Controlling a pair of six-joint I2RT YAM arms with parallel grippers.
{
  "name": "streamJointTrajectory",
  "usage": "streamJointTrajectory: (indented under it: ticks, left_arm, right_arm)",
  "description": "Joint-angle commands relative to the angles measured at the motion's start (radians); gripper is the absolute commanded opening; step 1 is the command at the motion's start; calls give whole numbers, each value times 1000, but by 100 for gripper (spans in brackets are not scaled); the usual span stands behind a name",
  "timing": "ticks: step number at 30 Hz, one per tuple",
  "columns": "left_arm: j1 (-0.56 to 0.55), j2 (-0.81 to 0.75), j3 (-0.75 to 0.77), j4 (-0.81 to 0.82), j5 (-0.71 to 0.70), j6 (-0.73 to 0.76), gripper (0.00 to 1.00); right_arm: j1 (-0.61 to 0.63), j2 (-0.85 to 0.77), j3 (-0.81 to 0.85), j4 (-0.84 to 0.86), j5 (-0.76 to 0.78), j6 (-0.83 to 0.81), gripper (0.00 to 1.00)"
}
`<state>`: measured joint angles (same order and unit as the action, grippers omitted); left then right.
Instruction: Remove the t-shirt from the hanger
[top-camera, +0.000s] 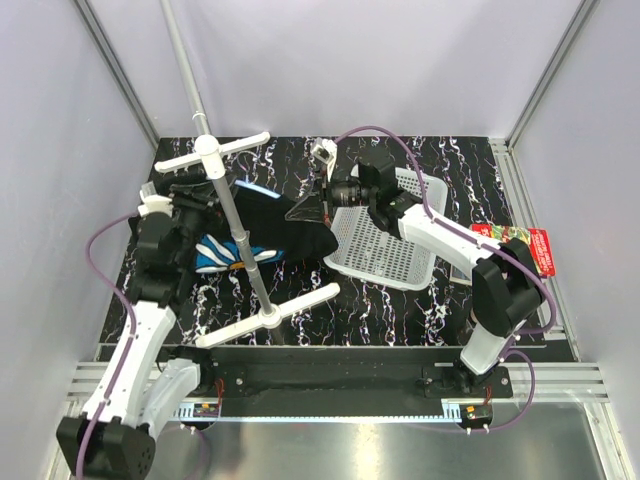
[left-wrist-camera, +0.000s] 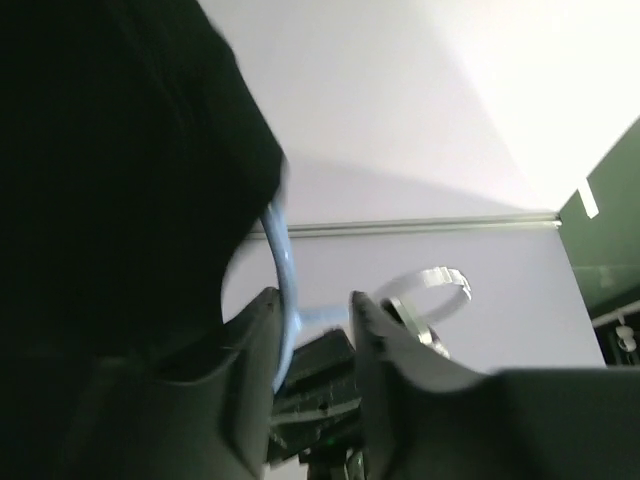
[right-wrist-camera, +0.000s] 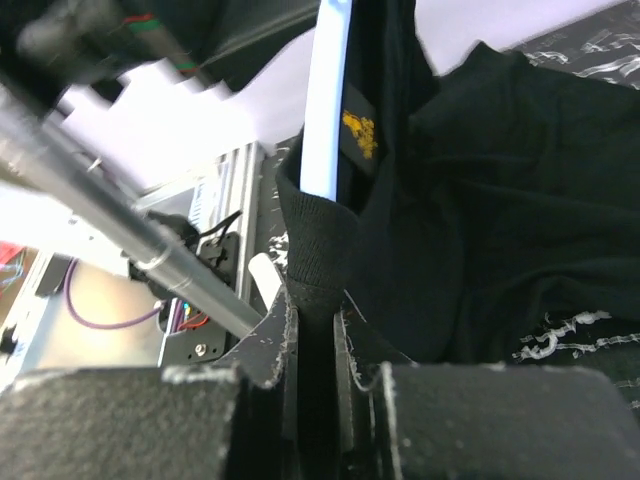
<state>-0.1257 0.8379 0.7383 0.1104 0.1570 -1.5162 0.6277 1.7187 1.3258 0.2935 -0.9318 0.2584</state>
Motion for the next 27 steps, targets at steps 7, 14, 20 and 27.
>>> streamJointTrajectory:
  ticks: [7, 14, 20, 27]
  left_arm:
    - [46, -259, -74, -107, 137, 235, 57]
    - [44, -321, 53, -325, 116, 533, 64]
    - [9, -192, 188, -342, 111, 724, 58]
    - [-178, -16, 351, -345, -77, 984, 49]
  right_arm:
    - [-10, 13, 115, -125, 215, 64, 0]
    - [-8, 57, 217, -246, 289, 96, 0]
    - [-8, 68, 256, -287, 272, 84, 0]
    - [-8, 62, 297, -369, 257, 80, 0]
